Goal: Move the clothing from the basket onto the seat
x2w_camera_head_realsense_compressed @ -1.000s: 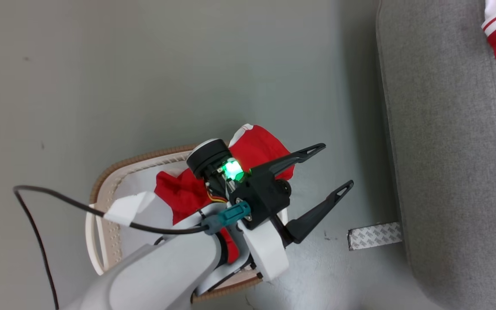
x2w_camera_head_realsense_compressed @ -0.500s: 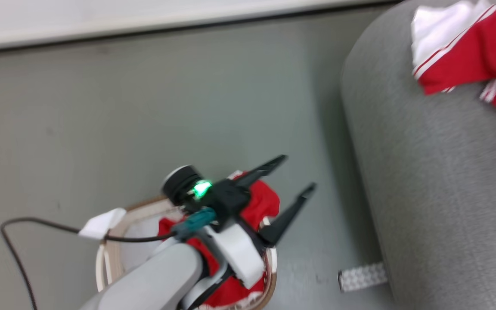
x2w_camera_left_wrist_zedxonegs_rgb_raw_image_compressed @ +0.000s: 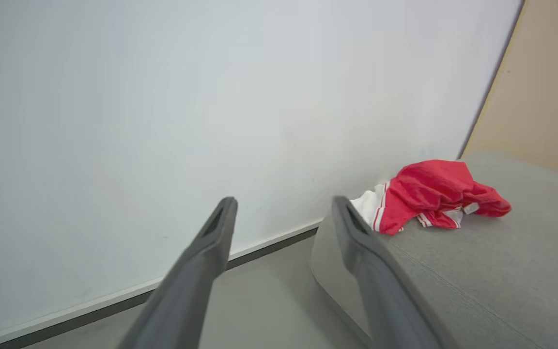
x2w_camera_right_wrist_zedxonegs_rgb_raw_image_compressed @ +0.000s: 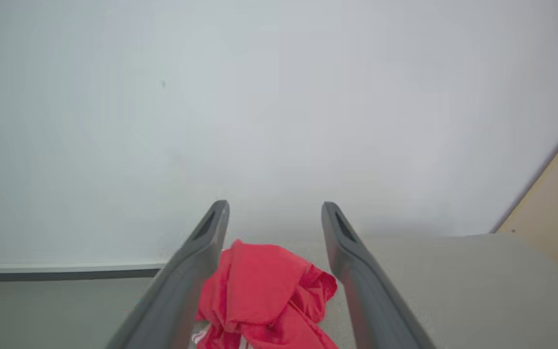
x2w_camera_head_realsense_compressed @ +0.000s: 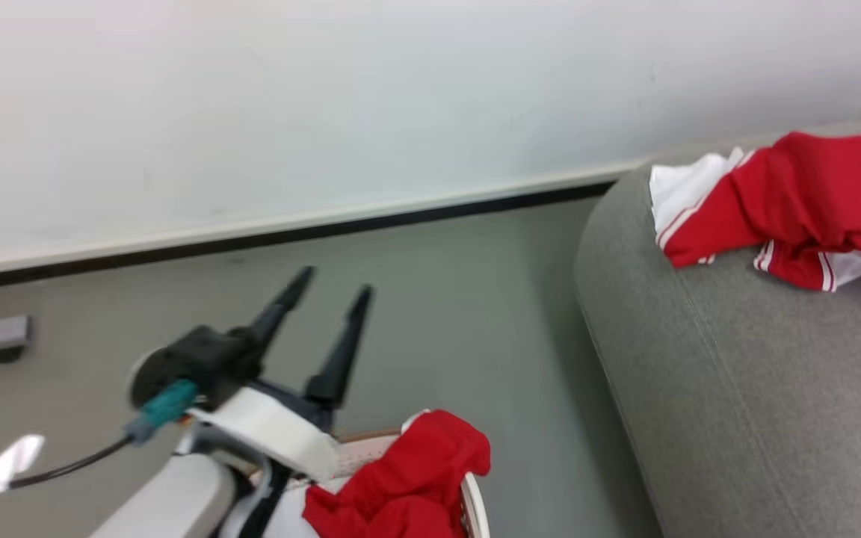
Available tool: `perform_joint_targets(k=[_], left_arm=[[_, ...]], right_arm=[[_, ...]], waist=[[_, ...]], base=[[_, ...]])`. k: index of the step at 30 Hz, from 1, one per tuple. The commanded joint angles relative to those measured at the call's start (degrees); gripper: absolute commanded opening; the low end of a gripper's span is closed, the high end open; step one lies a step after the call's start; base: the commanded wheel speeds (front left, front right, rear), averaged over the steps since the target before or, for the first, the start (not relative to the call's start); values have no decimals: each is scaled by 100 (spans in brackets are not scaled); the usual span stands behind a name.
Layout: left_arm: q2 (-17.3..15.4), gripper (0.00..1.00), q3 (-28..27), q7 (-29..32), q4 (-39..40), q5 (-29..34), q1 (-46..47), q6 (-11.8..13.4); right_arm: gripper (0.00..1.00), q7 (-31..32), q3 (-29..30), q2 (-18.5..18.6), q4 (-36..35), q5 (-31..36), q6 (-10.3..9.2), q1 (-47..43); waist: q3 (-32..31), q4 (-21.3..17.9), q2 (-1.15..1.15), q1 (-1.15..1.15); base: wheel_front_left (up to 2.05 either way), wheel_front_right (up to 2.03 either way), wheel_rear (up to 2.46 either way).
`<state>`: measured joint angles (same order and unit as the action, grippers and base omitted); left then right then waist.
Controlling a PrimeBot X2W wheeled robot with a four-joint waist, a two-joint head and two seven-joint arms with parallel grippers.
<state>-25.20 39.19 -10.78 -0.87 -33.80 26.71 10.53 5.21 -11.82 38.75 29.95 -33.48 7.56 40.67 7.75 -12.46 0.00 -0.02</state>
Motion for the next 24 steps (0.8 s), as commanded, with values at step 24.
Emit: perform_joint_targets(k=[24], left_arm=[[170,100,-1785,-439,491,-118,-2283,807]], right_arm=[[100,-1498,1452,-2938,-3320,1300,-14,-4055]], waist=[[-730,1201,0,2]], base=[[0,0,0]])
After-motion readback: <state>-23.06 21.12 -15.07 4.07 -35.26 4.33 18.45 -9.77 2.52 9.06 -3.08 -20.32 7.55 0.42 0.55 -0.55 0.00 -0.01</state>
